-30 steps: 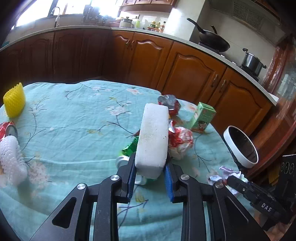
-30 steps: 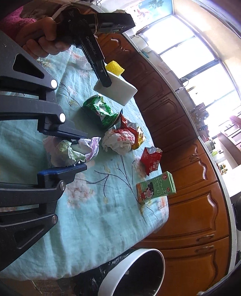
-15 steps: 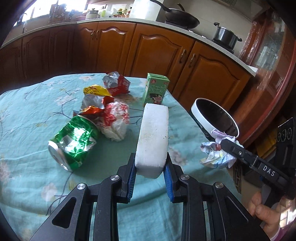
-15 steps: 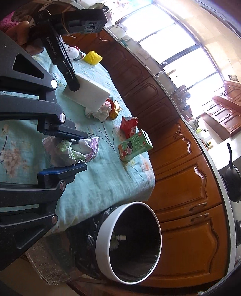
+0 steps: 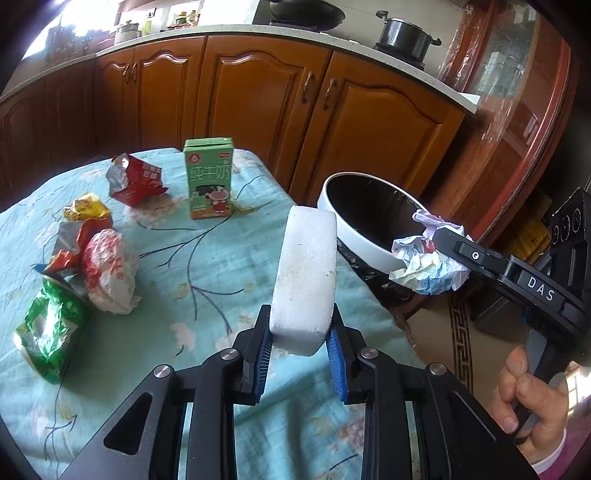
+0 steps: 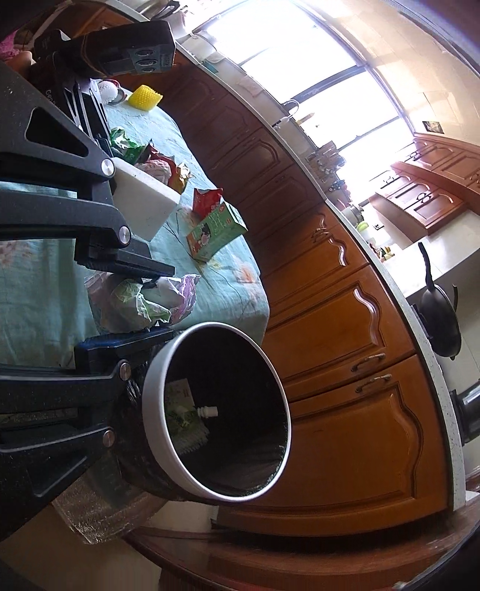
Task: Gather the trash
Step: 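Carry the foam block and bag over the black bin and open both tools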
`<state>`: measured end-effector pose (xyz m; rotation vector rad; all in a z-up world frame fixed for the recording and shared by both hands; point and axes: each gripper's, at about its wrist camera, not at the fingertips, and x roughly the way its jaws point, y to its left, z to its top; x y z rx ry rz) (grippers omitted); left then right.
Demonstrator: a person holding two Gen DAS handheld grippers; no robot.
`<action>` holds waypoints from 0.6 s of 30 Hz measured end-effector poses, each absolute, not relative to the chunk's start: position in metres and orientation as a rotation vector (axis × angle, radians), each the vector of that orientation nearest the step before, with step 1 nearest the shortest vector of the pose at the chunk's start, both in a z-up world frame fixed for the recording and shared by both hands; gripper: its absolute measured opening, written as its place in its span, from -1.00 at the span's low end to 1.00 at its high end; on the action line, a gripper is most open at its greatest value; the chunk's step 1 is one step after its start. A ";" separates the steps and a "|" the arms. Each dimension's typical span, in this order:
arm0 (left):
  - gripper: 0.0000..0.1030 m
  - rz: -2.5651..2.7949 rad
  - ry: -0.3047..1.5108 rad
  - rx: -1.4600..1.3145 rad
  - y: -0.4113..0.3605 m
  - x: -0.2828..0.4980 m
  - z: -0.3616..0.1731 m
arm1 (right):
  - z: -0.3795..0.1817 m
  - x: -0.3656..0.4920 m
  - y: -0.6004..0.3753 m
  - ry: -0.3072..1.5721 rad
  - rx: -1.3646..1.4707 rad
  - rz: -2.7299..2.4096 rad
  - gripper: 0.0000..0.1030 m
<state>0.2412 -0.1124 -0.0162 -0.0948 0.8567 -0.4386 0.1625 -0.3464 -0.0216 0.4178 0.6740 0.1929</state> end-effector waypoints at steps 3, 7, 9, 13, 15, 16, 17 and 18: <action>-0.49 -0.460 0.858 -0.090 -0.125 0.251 -0.017 | -0.019 0.169 -0.360 0.668 0.417 0.169 -0.48; -0.49 -0.487 0.859 -0.074 -0.150 0.266 -0.019 | -0.017 0.179 -0.376 0.665 0.414 0.148 -0.48; -0.49 -0.496 0.864 -0.063 -0.163 0.275 -0.020 | -0.018 0.184 -0.384 0.664 0.416 0.136 -0.48; -0.48 -0.509 0.889 -0.064 -0.182 0.296 -0.022 | -0.021 0.195 -0.398 0.671 0.416 0.104 -0.48; -0.48 -0.511 0.892 -0.060 -0.190 0.306 -0.023 | -0.022 0.200 -0.405 0.672 0.417 0.092 -0.47; -0.48 -0.513 0.896 -0.057 -0.195 0.312 -0.023 | -0.023 0.203 -0.408 0.674 0.417 0.087 -0.47; -0.48 -0.514 0.899 -0.055 -0.200 0.317 -0.024 | -0.023 0.206 -0.411 0.675 0.417 0.081 -0.47; -0.48 -0.515 0.903 -0.053 -0.204 0.321 -0.024 | -0.023 0.209 -0.415 0.677 0.418 0.077 -0.47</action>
